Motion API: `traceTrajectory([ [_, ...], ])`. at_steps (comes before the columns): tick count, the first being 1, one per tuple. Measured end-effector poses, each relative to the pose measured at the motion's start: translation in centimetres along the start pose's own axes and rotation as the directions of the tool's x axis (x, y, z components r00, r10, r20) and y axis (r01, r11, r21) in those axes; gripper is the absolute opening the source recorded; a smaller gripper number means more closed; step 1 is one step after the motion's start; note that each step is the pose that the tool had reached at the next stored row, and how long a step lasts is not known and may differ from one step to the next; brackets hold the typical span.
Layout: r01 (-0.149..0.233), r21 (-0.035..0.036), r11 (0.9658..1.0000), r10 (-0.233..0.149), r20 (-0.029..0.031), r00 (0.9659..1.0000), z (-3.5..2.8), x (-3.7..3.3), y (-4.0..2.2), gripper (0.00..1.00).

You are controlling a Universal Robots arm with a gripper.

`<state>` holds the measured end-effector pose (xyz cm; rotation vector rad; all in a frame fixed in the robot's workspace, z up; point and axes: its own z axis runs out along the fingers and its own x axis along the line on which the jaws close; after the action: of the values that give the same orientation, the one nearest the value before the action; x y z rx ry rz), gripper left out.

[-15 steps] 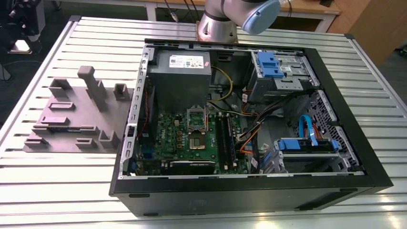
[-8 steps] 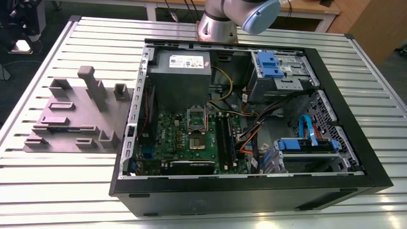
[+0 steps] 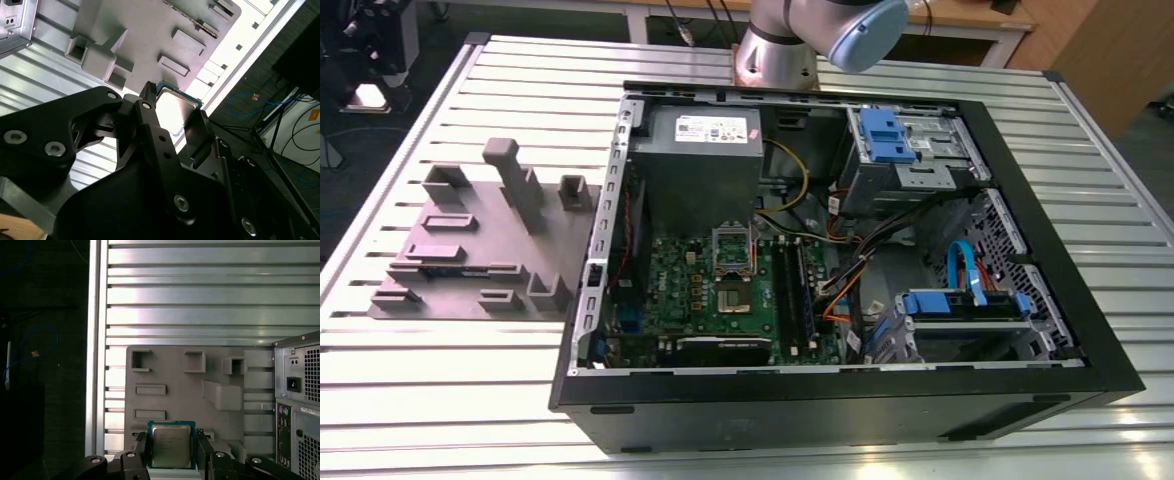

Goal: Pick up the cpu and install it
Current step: 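Pick up the cpu and move it towards the insertion slot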

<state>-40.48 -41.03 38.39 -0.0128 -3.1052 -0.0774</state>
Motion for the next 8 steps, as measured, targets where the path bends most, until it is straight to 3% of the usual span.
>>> traceTrajectory([
  [8, 0.0, 0.0, 1.0, 0.0, 0.0, 1.0, -0.01, -0.26, 0.0, 0.47],
])
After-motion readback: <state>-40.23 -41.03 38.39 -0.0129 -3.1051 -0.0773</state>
